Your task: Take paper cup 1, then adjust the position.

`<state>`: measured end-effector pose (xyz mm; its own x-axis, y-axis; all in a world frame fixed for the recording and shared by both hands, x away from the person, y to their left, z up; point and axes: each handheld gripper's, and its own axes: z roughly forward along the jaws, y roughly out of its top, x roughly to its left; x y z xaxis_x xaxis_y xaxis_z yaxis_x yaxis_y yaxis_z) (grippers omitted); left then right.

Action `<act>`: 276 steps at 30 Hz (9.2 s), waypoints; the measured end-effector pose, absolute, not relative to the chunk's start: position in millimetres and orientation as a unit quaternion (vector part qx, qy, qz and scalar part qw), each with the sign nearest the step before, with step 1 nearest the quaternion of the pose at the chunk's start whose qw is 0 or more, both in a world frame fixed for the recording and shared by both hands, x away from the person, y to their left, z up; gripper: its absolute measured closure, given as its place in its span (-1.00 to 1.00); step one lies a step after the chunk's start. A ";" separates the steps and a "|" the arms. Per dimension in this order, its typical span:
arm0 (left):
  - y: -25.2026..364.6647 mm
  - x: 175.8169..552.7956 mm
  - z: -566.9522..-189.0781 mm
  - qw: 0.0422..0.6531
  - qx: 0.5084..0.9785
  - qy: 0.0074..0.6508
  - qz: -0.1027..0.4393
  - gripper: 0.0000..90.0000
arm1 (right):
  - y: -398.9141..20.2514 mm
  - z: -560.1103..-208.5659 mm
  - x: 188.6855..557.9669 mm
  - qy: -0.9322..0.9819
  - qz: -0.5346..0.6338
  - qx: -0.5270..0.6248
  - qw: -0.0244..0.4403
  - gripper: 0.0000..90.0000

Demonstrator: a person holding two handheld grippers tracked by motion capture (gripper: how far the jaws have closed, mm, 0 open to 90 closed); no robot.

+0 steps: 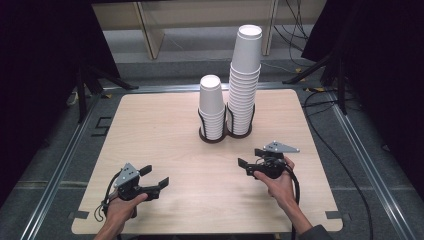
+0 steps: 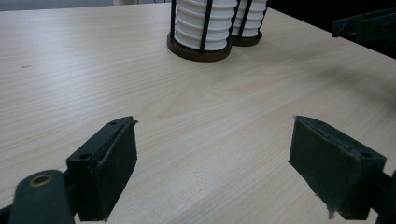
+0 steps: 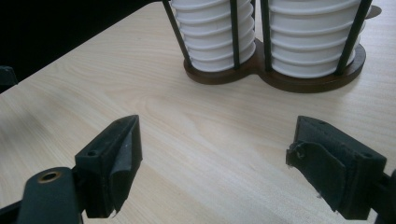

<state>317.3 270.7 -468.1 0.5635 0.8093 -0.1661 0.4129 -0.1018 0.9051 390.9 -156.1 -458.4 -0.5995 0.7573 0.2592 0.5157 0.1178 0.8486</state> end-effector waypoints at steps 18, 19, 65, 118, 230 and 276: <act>271.6 319.0 -468.4 0.513 0.719 0.427 0.192 -0.67 | -142.7 -428.8 401.8 0.727 0.538 0.401 0.150 -0.59; 271.7 318.8 -468.2 0.511 0.721 0.428 0.191 -0.67 | -142.7 -428.8 401.8 0.727 0.538 0.401 0.150 -0.59; 270.7 319.2 -468.2 0.520 0.716 0.425 0.190 -0.68 | -31.2 -345.6 502.1 0.693 0.541 0.406 0.247 -0.63; 269.9 318.4 -467.1 0.520 0.718 0.423 0.188 -0.68 | -8.0 -335.8 511.1 0.668 0.508 0.458 0.292 -0.52; 227.3 324.0 -459.1 0.607 0.700 0.309 0.214 -0.95 | 5.5 -397.9 384.6 0.753 0.609 0.247 0.027 -0.51; 218.3 312.2 -452.4 0.538 0.785 0.194 0.238 -0.71 | -11.6 -376.3 387.4 0.795 0.569 0.204 -0.049 -0.61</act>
